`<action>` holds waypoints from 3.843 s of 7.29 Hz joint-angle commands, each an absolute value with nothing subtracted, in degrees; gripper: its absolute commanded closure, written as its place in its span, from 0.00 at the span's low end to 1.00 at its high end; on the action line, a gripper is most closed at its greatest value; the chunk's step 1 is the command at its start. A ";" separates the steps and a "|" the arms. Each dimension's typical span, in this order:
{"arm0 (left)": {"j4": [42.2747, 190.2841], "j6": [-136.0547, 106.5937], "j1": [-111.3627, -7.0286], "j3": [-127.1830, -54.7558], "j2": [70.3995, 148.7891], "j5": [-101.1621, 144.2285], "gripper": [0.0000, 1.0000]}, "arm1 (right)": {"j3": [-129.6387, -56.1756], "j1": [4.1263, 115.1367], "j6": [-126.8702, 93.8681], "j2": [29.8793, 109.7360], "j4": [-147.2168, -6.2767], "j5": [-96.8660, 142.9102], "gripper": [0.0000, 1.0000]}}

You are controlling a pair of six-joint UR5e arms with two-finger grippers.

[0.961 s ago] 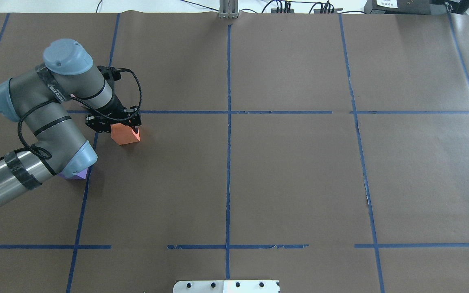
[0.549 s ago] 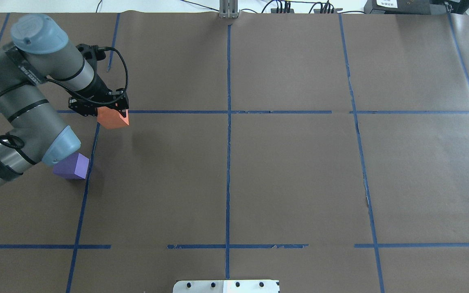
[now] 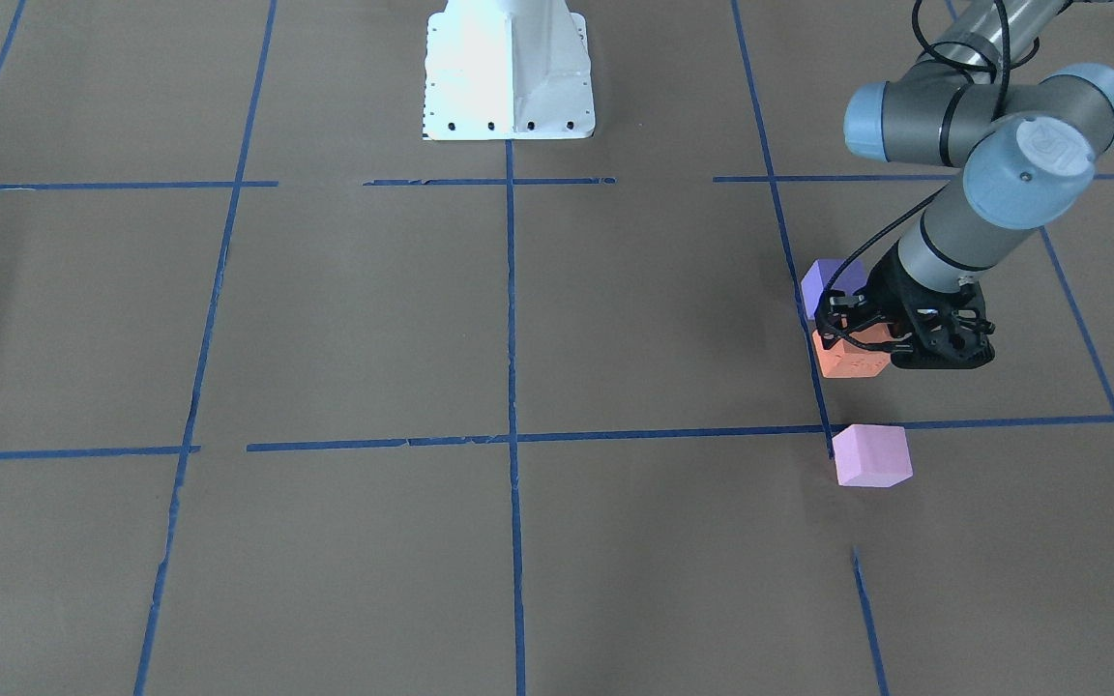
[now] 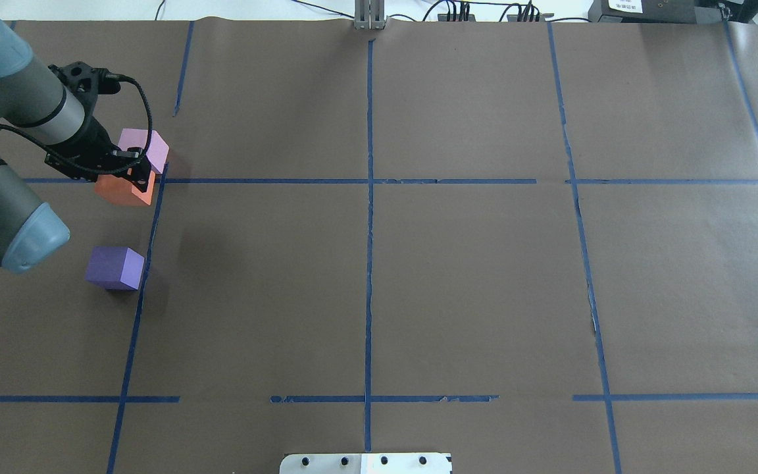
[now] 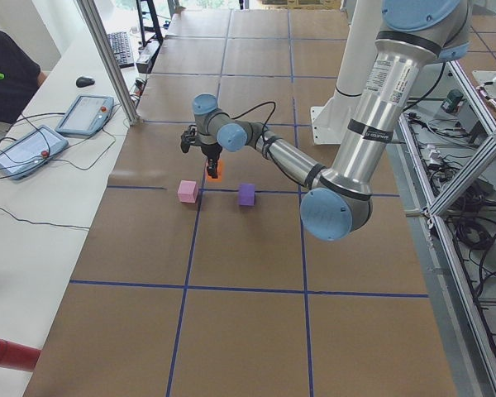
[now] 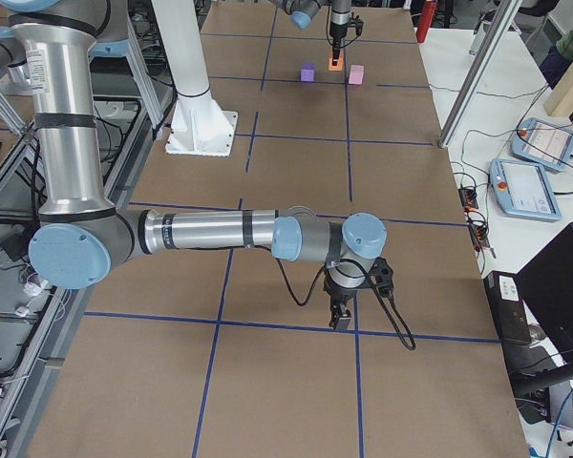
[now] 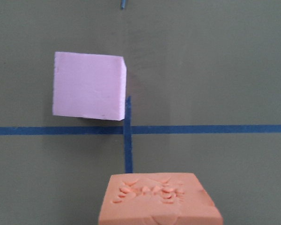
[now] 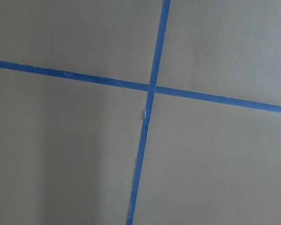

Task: Arrange blocks in a line
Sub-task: 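Carry the orange cube toward the pink cube with the left gripper, then lower the orange cube between the pink and purple cubes, adjusting alignment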

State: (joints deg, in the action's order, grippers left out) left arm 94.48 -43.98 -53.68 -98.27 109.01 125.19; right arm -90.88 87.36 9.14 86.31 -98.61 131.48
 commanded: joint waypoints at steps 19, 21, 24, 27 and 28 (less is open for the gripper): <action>103.89 -41.92 -52.82 -84.64 110.57 125.95 0.56 | -90.88 87.36 9.14 86.31 -98.61 131.48 0.00; 103.80 -41.92 -52.56 -84.55 110.57 125.95 0.54 | -90.88 87.36 9.14 86.31 -98.61 131.48 0.00; 103.89 -41.92 -52.47 -84.20 110.57 126.03 0.40 | -90.88 87.36 9.14 86.31 -98.61 131.48 0.00; 103.97 -41.84 -52.38 -83.94 110.65 126.73 0.30 | -90.88 87.36 9.14 86.31 -98.61 131.48 0.00; 103.97 -41.92 -52.38 -83.85 110.65 127.09 0.23 | -90.88 87.36 9.14 86.31 -98.61 131.48 0.00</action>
